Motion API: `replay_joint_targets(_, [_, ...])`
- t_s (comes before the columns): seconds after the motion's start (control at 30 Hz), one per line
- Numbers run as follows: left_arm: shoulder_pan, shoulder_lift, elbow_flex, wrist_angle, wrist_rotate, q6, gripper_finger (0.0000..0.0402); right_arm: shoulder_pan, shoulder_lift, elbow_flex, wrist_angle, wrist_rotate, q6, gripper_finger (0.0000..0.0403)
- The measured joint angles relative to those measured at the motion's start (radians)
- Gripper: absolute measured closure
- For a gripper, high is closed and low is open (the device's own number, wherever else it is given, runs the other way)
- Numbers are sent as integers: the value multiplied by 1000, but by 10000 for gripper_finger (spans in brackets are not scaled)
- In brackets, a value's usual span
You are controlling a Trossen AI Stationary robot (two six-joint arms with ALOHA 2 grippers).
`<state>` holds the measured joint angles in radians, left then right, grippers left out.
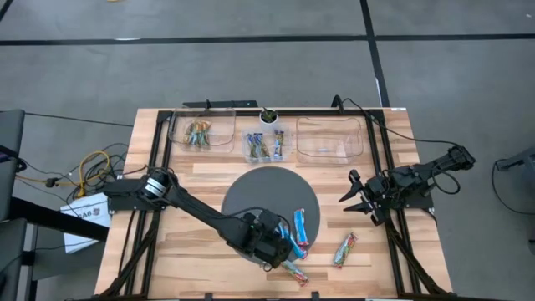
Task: Pick and place Granola Bars by type
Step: Put the yellow granola bar into the left transparent bin
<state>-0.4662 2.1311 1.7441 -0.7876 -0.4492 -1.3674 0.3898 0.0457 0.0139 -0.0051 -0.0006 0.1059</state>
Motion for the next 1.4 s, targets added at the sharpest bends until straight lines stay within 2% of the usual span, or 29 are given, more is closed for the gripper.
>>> replay_joint_targets(0.13, [9,0,-14,-6,8,-17,308,0,0,0,0,0,0,265])
replay_joint_targets(0.4, [37,-1,-14,1,44,130,308,0,0,0,-1,0,0,266])
replay_joint_targets(0.6, [40,-1,-14,31,-52,158,308,0,0,0,-1,0,0,264])
replay_joint_targets(0.8, [40,-1,-14,26,-43,180,306,0,0,0,-1,0,0,266])
replay_joint_targets(0.93, [28,-1,-14,-1,-42,166,289,0,0,0,-1,0,0,264])
replay_joint_targets(1.13, [7,-2,-14,-8,5,110,241,0,0,0,-2,0,0,266])
replay_joint_targets(1.27, [6,9,-13,-6,83,42,211,0,0,0,-2,0,0,265])
replay_joint_targets(1.4, [10,43,-9,-3,150,10,202,0,0,0,-2,0,0,264])
